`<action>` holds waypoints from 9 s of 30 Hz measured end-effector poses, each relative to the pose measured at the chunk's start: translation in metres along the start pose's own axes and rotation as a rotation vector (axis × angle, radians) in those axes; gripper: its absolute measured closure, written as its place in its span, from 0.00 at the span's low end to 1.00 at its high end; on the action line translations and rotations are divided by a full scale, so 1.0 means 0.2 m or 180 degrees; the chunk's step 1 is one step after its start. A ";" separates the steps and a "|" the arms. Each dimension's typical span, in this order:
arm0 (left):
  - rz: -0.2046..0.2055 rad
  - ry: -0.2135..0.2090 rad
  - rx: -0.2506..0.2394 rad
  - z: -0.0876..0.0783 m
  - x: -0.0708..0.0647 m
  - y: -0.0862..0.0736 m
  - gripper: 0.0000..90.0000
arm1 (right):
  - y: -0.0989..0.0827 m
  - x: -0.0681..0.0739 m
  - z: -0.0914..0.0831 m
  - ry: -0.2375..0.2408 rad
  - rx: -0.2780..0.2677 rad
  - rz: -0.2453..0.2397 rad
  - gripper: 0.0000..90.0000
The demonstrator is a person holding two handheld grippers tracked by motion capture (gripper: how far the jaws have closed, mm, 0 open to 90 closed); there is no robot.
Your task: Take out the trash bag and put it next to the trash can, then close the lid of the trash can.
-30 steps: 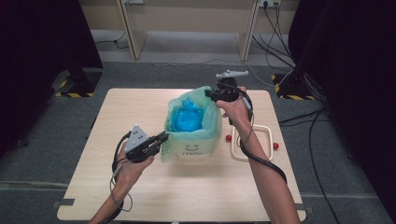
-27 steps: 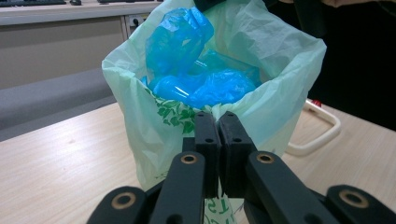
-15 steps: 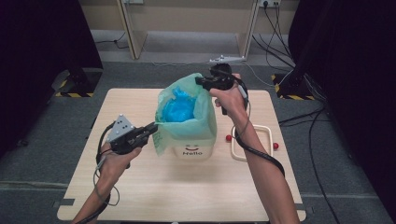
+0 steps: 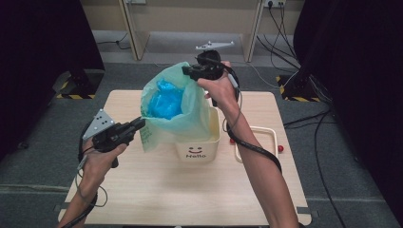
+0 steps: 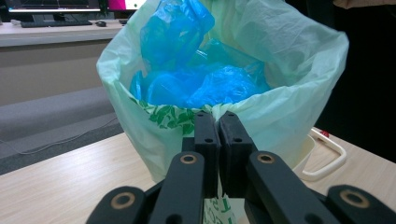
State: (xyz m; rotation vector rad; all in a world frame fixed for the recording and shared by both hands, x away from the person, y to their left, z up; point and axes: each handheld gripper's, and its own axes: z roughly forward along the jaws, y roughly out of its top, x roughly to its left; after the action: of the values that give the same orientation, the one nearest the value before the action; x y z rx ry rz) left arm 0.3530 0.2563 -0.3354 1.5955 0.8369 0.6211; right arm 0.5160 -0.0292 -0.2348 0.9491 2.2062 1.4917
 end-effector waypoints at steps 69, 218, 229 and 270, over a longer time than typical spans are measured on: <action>-0.0381 0.0500 0.0430 -0.14 0.26 -0.39 0.94 | -0.29 0.22 0.74 0.0169 0.0726 0.0179 0.94; 0.0189 -0.0172 0.1703 0.31 -0.26 -0.91 0.18 | -1.53 -0.88 -0.67 -0.1452 0.0707 0.1366 0.33; 0.0194 -0.0171 0.1702 0.31 -0.26 -0.91 0.18 | -1.55 -0.91 -0.65 -0.1504 0.0780 0.1380 0.35; 0.0185 -0.0161 0.1704 0.31 -0.26 -0.91 0.18 | -1.62 -0.94 -0.53 -0.1842 0.0875 0.1136 0.89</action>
State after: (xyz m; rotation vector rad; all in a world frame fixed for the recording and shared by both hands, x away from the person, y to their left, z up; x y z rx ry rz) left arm 0.3371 0.1903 -0.5224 2.1143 0.9734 0.4112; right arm 0.4781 -0.3067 -0.5042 1.6861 1.8923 0.8713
